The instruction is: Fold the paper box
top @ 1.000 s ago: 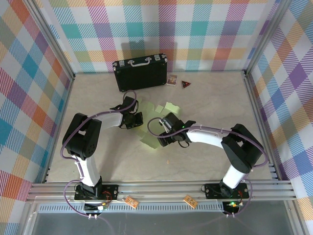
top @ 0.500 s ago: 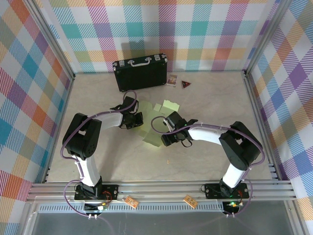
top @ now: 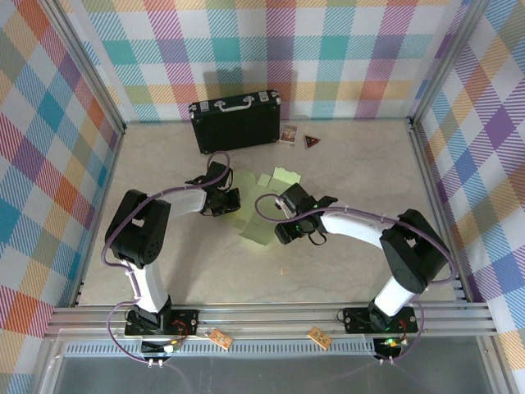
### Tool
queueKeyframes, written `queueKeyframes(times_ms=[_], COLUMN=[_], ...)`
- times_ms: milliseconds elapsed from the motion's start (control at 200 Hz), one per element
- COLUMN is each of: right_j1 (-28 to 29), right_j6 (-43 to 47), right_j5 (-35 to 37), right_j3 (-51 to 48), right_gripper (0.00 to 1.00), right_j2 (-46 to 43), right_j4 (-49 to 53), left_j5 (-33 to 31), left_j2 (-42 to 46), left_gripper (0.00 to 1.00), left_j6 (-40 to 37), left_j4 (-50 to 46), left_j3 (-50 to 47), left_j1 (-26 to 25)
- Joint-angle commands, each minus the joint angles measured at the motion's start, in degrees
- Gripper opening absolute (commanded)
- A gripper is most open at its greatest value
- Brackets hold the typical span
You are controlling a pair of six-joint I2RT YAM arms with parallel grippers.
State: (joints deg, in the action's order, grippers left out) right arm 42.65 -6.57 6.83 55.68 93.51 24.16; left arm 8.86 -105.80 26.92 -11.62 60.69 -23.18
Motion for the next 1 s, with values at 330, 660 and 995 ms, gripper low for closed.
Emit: queueKeyframes(times_ms=[330, 660, 995], right_j1=[-2.6, -7.3, -8.7], right_j6=[-1.5, -3.2, -3.8], right_j5=[2.4, -1.1, -5.0], right_j3=[7.1, 9.0, 10.9], right_gripper=[0.64, 0.63, 0.62], right_j2=[5.6, 10.4, 7.5], right_j4=[5.2, 3.9, 5.0], left_j5=[-1.7, -1.7, -2.0], left_j2=[-2.6, -2.6, -2.6], left_gripper=[0.00, 0.00, 0.00], left_j6=[-1.6, -1.6, -2.0], left_j4=[-7.7, -7.7, -8.1], left_j3=[-1.4, -1.2, -1.0], left_j1=[-1.0, -1.2, -1.3])
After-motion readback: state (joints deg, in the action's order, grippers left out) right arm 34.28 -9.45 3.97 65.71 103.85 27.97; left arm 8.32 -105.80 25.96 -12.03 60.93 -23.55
